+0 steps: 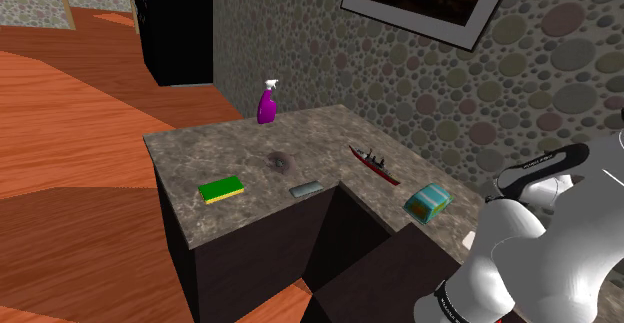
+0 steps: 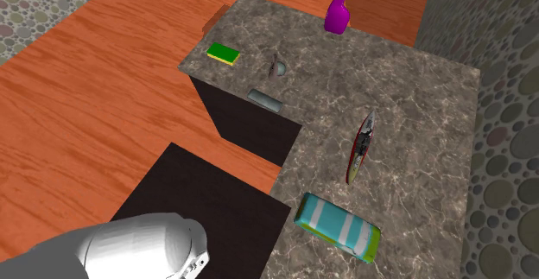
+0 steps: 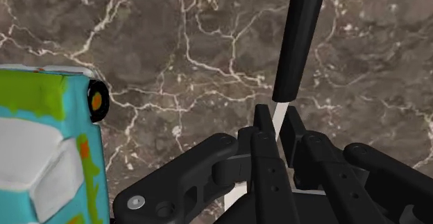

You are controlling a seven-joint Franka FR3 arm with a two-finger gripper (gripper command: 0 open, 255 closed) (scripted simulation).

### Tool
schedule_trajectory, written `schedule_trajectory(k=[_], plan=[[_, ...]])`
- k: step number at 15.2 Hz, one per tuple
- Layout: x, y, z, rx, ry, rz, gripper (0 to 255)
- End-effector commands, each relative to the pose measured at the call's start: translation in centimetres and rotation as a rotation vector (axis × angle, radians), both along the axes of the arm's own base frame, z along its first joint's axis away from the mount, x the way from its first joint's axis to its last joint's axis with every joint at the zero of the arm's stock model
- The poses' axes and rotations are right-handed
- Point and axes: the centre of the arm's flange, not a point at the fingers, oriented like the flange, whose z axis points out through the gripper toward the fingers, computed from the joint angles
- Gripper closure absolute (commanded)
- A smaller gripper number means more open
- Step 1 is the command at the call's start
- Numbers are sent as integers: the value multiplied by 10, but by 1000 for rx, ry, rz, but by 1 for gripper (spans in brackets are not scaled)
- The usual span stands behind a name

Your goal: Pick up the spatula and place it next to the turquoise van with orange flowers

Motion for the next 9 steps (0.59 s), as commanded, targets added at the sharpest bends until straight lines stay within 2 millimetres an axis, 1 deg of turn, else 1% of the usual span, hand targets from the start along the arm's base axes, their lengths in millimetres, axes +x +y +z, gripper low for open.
schedule_trajectory(k=[1,9], plan=[[-1,0,-12,2,2,1,255],[-1,0,-55,2,2,1,255]])
